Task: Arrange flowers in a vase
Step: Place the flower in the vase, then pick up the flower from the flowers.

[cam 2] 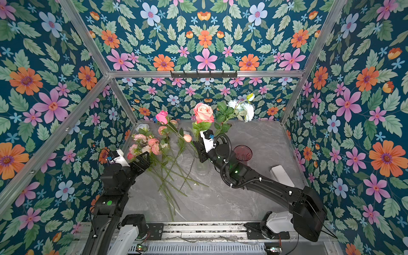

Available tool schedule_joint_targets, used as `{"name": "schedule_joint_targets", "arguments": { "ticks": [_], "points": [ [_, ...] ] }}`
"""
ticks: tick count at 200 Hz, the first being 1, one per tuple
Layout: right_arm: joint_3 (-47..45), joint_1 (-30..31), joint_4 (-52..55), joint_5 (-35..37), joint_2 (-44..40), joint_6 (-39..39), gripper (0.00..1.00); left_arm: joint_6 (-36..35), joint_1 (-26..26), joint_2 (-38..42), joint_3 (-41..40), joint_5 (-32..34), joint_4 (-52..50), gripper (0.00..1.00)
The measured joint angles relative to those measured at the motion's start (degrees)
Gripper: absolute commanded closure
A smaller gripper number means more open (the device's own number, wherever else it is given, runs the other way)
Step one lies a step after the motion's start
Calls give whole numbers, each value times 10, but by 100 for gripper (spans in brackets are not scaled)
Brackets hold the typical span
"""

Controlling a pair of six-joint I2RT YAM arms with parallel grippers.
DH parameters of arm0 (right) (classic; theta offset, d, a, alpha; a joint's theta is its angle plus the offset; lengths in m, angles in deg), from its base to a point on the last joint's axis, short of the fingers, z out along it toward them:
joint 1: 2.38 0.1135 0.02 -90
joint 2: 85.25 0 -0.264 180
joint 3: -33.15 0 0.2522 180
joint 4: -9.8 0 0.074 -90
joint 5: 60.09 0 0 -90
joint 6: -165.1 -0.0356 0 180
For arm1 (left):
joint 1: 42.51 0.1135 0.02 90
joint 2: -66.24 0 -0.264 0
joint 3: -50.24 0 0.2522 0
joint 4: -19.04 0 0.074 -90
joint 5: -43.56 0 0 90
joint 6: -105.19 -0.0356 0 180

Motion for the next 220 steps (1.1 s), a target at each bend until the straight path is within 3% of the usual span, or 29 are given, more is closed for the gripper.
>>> {"name": "schedule_joint_targets", "arguments": {
  "ticks": [22,42,85,115,154,195,220],
  "points": [
    [-23,0,13,2,-23,-17,37,2,0,-29,12,19,-24,1],
    [-43,6,21,9,-50,-35,35,3,1,-69,17,35,-44,9],
    [-66,14,63,13,-112,-75,42,2,49,-167,-1,30,-30,45],
    [-74,14,92,13,-157,-89,42,9,97,-241,-23,-6,16,39],
    [-77,14,112,16,-193,-88,42,32,103,-300,-61,-43,86,38],
    [-85,14,116,27,-210,-84,42,47,104,-344,-80,-43,138,61],
    [-91,14,120,33,-220,-81,42,47,104,-363,-84,-38,148,67]
  ]
}}
